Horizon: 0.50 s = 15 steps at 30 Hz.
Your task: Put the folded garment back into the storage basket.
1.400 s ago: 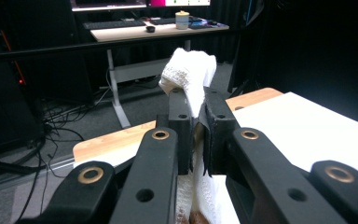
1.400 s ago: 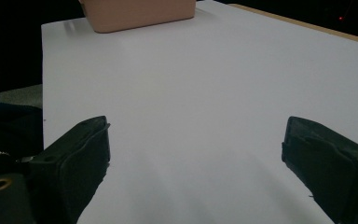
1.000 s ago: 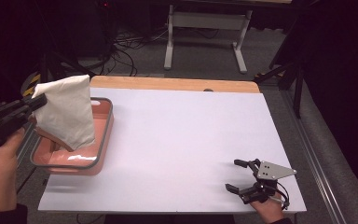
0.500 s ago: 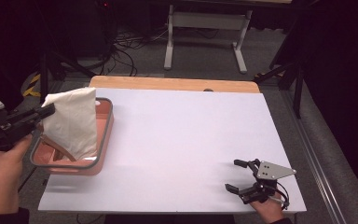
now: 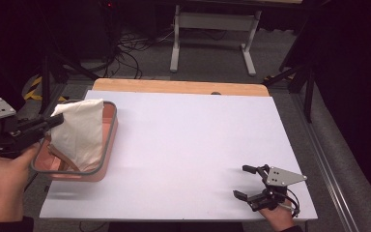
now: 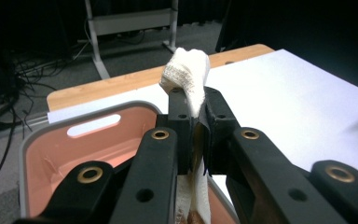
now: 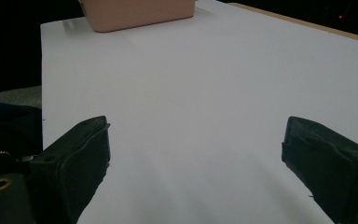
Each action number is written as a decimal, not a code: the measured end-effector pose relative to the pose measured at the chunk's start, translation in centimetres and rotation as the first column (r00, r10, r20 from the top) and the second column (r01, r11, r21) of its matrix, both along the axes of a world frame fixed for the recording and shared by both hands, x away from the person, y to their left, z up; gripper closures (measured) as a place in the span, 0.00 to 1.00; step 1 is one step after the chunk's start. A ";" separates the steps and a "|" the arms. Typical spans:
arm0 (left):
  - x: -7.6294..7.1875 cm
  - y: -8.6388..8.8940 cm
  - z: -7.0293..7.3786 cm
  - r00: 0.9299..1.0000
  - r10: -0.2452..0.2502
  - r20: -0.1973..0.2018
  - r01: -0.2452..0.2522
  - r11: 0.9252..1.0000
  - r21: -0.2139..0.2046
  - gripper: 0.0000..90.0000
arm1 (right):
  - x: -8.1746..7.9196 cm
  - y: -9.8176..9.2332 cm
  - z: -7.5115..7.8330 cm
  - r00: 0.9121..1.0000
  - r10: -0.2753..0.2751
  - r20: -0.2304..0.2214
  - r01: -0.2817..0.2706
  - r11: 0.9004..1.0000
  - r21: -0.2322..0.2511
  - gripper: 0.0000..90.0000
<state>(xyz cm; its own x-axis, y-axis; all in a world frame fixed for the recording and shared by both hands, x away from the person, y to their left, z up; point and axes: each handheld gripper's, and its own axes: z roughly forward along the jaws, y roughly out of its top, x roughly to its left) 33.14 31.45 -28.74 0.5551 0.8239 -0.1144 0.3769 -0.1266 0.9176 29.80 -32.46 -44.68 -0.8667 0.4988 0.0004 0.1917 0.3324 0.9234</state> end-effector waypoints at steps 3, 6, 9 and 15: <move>0.2 -0.2 -0.2 1.000 -0.003 -0.014 0.003 1.000 0.013 0.94 | 0.0 0.0 0.0 1.000 -0.001 0.001 0.001 1.000 -0.001 0.09; 0.4 -0.2 -0.5 1.000 -0.007 -0.030 0.007 1.000 0.010 0.94 | 0.0 0.0 0.0 1.000 -0.001 0.000 0.001 1.000 0.000 0.09; 0.5 -0.1 -0.7 0.999 -0.007 -0.039 0.007 1.000 0.007 0.94 | 0.0 0.0 0.0 1.000 -0.001 0.001 0.001 1.000 -0.001 0.09; 0.7 -0.2 -1.1 0.998 -0.012 -0.056 0.013 1.000 0.012 0.94 | 0.0 -0.1 0.0 1.000 -0.003 0.003 0.003 1.000 0.000 0.09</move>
<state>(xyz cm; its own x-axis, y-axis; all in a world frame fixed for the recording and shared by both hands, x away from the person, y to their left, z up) 33.87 31.28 -29.89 0.5584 0.8184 -0.1355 0.4261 -0.1428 0.8933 29.78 -32.55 -44.65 -0.8652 0.5015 -0.0023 0.1899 0.3319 0.9240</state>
